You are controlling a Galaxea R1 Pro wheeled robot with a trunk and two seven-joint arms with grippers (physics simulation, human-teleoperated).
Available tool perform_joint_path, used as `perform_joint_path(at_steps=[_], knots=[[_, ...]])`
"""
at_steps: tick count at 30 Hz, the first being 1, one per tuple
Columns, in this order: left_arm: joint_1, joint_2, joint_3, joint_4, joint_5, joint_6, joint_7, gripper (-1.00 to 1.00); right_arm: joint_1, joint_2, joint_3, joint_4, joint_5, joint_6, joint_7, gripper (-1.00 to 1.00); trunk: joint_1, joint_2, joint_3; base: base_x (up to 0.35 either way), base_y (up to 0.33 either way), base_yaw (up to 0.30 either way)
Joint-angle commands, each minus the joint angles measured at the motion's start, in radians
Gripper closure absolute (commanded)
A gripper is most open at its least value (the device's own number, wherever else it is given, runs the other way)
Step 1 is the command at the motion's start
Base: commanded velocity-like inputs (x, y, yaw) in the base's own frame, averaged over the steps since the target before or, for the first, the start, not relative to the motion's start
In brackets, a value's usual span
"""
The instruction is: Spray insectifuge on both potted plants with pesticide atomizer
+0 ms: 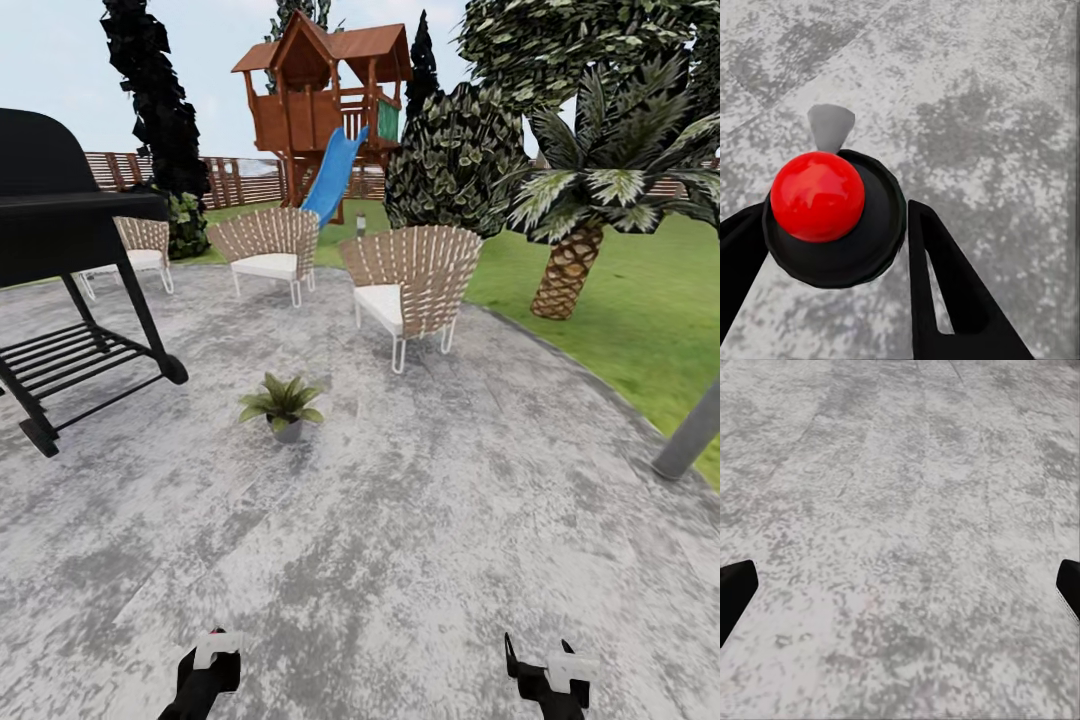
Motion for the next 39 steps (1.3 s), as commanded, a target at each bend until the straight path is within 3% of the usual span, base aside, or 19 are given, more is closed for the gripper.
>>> perform_joint_path(at_steps=[1, 21, 39], knots=[[-0.001, 0.001, -0.004, 0.001, 0.01, -0.003, -0.001, 1.0, 0.0, 0.0, -0.003, 0.0, 0.001, -0.002, -0.001, -1.0, 0.0, 0.0, -0.001, 0.221, -0.205, 0.095], [-0.001, 0.001, -0.004, 0.001, 0.01, -0.004, -0.002, 1.0, 0.0, 0.0, -0.003, 0.0, 0.001, -0.003, -0.001, -1.0, 0.0, 0.0, 0.005, 0.185, -0.227, 0.24], [-0.001, 0.001, -0.004, 0.001, 0.01, -0.005, -0.002, 1.0, 0.0, 0.0, -0.003, 0.0, 0.002, -0.003, 0.0, -1.0, 0.0, 0.0, 0.006, 0.167, -0.234, 0.016]])
